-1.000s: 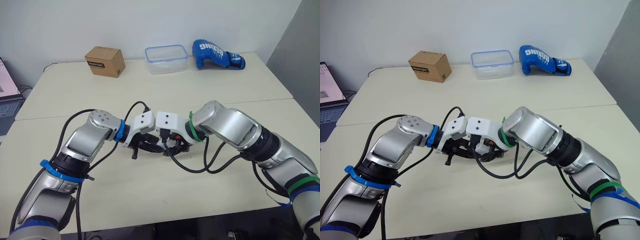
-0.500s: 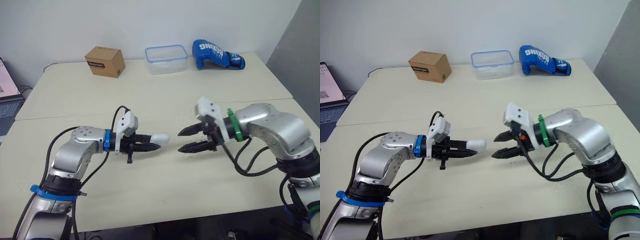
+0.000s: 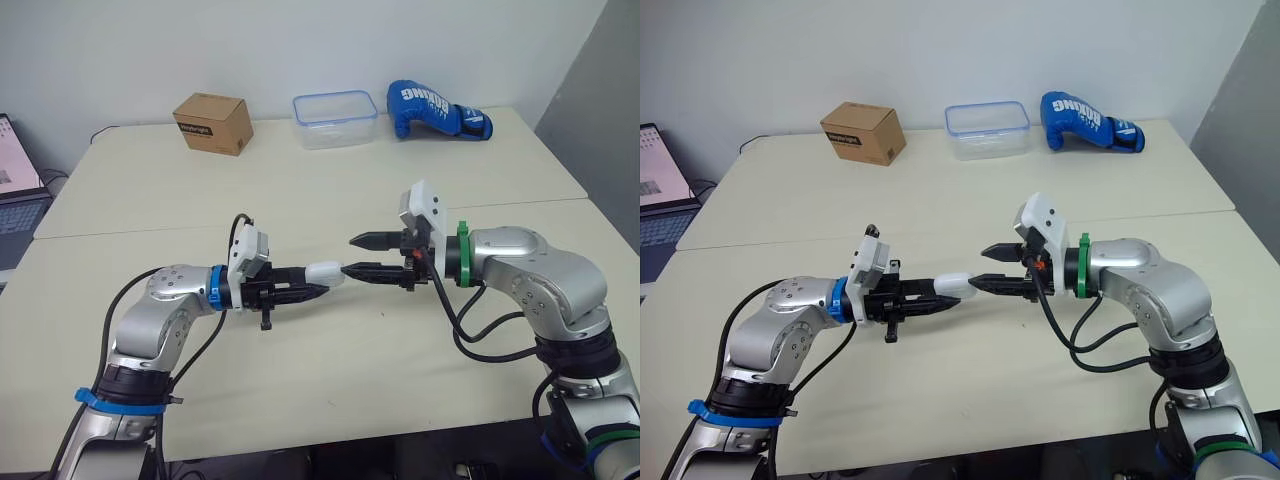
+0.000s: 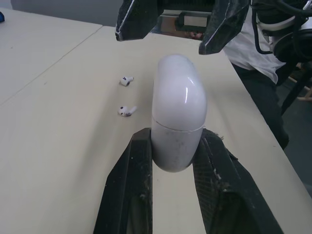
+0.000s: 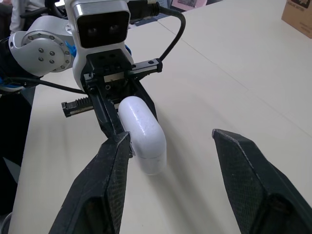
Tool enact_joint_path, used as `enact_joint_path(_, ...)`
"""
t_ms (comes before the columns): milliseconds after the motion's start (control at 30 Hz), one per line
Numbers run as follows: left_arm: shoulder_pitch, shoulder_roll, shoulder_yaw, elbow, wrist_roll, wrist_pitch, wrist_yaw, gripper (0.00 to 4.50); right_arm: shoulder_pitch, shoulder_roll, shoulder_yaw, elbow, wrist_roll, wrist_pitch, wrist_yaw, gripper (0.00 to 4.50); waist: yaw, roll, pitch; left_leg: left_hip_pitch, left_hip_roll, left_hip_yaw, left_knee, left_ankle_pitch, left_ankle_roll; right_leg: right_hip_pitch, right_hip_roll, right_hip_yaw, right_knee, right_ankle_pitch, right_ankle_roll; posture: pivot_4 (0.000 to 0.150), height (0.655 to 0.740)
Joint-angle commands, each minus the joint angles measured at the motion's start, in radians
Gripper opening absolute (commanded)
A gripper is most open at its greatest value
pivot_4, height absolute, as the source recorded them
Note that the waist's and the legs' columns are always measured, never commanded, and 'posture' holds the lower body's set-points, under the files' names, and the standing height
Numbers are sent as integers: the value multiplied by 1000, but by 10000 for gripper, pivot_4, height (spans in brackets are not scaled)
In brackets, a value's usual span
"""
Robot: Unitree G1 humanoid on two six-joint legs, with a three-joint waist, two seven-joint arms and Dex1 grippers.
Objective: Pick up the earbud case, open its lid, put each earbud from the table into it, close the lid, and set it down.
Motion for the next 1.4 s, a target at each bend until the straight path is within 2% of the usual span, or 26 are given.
enact_joint_path(33, -34, -20, -19, 41, 28, -68, -4, 7609, 11, 14, -6, -35, 12, -13, -22, 27690, 1, 0, 0, 0, 0, 0, 0, 0, 0, 0, 0, 0, 0, 0, 0, 1500, 7307)
enact_joint_path(433, -129, -80, -49, 204, 66, -160, -35, 7609, 24, 24, 38, 32, -32, -47, -41, 27690, 3, 0, 0, 0, 0, 0, 0, 0, 0, 0, 0, 0, 0, 0, 0, 1500, 7307)
enact_joint_path(800, -127, -77, -54, 195, 60, -158, -55, 7609, -5, 43, 42, 121, -70, -54, -49, 27690, -3, 0, 0, 0, 0, 0, 0, 0, 0, 0, 0, 0, 0, 0, 0, 1500, 7307)
enact_joint_path(1400, -83, -65, -66, 185, 69, -177, -70, 7609, -30, 69, 5, 148, -68, -60, -62, 27690, -4, 0, 0, 0, 0, 0, 0, 0, 0, 0, 0, 0, 0, 0, 0, 1500, 7307)
